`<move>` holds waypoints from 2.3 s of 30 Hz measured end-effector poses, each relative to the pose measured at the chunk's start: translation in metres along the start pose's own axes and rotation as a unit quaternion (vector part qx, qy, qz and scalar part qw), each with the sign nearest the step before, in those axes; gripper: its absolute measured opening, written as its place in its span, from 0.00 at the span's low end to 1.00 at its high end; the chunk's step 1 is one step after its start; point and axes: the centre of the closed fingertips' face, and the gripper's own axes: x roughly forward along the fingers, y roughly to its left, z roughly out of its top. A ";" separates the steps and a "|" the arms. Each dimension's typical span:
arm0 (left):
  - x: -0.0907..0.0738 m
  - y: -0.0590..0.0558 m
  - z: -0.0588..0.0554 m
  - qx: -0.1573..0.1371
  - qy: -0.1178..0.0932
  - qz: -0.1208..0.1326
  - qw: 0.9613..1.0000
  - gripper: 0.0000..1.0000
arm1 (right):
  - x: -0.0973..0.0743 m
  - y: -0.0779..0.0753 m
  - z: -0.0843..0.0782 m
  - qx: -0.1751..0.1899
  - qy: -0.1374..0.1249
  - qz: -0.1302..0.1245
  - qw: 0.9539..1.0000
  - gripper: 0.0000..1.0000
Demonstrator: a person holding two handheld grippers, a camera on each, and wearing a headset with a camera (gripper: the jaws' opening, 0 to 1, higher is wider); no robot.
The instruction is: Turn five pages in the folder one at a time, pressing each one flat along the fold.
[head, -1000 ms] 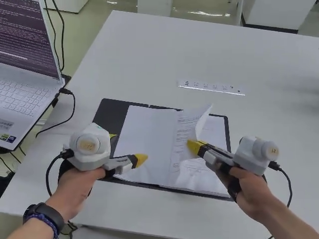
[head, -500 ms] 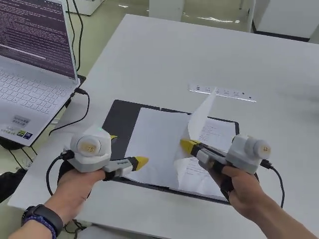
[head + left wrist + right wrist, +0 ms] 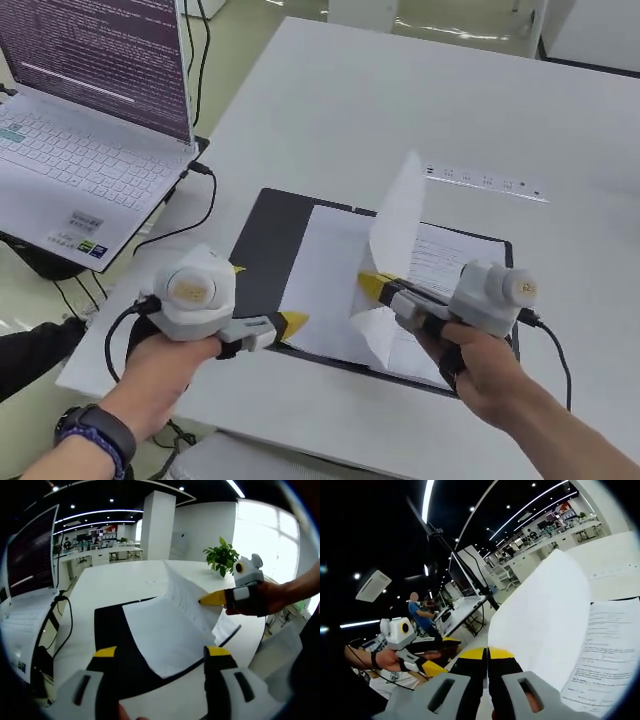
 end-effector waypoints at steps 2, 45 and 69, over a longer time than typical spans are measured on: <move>-0.002 0.001 0.000 0.000 0.000 0.000 1.000 0.68 | 0.003 0.001 -0.002 0.000 0.003 0.002 1.000 0.00; -0.023 0.018 -0.016 -0.018 0.008 0.018 1.000 0.68 | 0.082 -0.019 -0.081 0.061 0.095 0.004 0.994 0.00; -0.008 0.016 -0.020 -0.053 0.008 0.021 0.998 0.67 | 0.088 -0.009 -0.113 0.127 0.142 0.019 0.982 0.40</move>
